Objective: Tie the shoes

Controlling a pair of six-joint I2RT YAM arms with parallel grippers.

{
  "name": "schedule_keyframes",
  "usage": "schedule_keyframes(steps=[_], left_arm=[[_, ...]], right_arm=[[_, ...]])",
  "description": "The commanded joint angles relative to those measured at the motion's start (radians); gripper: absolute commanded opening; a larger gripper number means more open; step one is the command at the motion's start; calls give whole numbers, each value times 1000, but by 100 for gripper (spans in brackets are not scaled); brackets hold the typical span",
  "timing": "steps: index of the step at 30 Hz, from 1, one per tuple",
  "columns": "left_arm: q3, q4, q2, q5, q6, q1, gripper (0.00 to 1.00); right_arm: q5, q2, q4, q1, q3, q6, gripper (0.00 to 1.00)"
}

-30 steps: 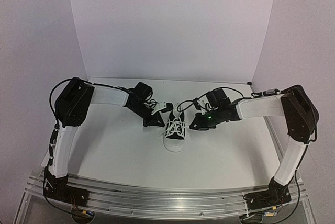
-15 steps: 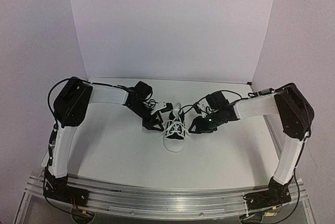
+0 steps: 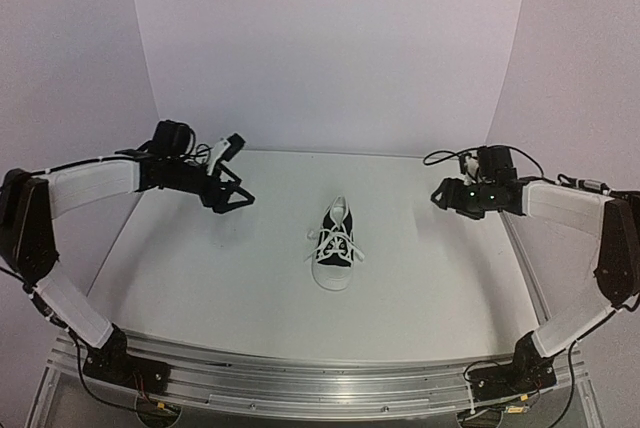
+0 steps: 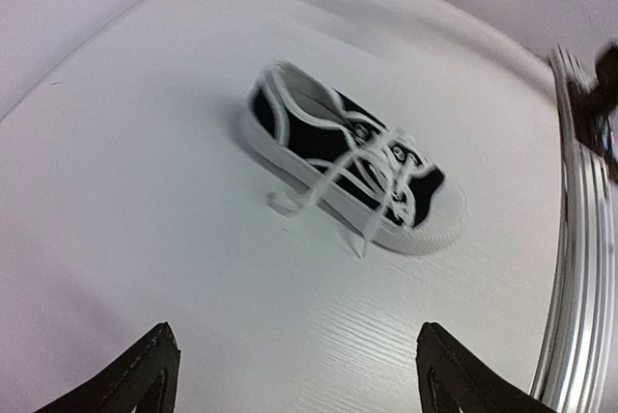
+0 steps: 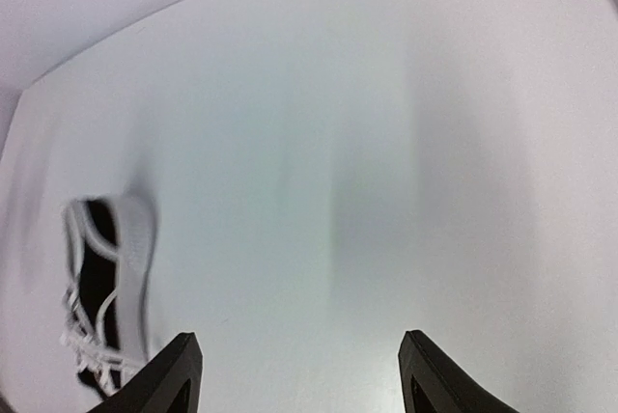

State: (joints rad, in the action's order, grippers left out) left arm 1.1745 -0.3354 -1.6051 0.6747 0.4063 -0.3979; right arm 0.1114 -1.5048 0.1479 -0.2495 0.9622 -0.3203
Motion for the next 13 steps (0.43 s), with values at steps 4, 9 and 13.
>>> schedule_keyframes(steps=[4, 9, 13], left_arm=[[-417, 448, 250, -110, -533, 203, 92], [-655, 576, 358, -178, -513, 277, 100], [-744, 621, 407, -227, -480, 314, 100]], right_arm=[[-340, 11, 104, 87, -27, -115, 70], [-380, 4, 113, 87, -79, -127, 68], [-379, 13, 76, 86, -112, -118, 63]])
